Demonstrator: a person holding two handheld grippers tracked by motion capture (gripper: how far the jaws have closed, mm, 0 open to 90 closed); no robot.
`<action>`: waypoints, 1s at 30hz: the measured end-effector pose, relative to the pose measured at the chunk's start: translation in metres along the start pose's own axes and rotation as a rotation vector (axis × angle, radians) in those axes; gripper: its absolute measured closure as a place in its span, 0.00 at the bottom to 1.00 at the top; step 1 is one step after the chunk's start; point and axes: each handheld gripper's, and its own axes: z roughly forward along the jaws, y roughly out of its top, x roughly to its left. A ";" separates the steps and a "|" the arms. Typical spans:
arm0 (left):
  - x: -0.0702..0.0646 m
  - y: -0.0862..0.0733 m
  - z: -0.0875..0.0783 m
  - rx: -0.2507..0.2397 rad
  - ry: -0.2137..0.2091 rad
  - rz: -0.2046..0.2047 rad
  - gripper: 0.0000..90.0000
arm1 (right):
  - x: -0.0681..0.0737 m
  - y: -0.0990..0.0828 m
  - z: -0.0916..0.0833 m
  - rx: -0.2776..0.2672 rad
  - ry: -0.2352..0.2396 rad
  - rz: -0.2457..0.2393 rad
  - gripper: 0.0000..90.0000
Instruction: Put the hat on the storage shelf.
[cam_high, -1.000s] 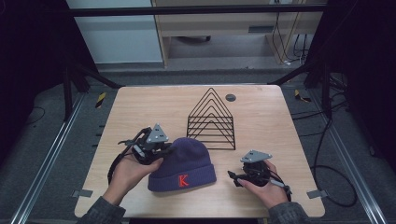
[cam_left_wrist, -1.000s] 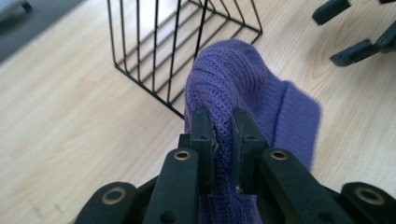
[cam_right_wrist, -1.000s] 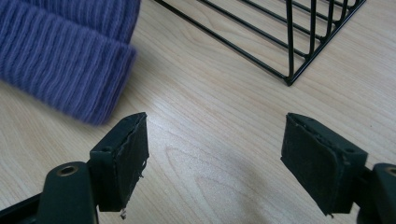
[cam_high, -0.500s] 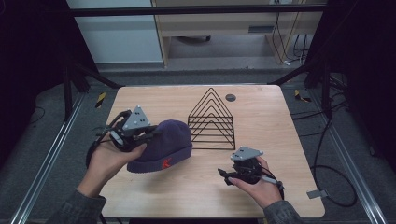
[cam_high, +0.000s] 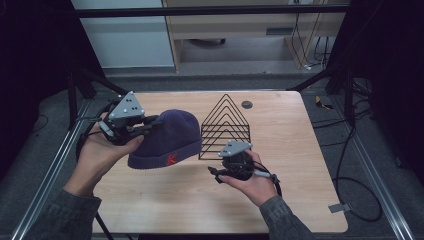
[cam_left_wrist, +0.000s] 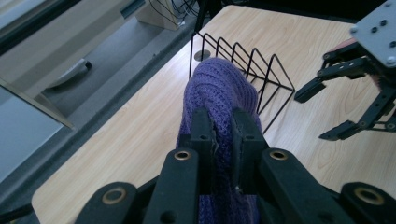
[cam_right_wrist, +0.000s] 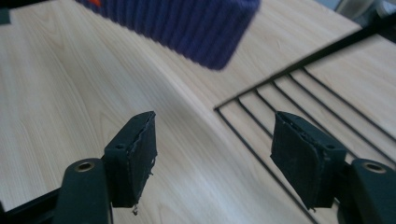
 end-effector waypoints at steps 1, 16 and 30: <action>0.000 0.001 -0.002 -0.012 -0.004 -0.004 0.90 | 0.001 0.006 0.001 0.000 0.002 -0.006 0.35; 0.004 0.011 -0.008 -0.057 -0.035 0.008 0.90 | -0.009 0.040 0.014 -0.025 0.114 -0.007 0.66; 0.014 0.027 -0.003 -0.117 -0.025 -0.044 0.90 | -0.021 0.053 -0.013 -0.045 0.119 -0.022 0.83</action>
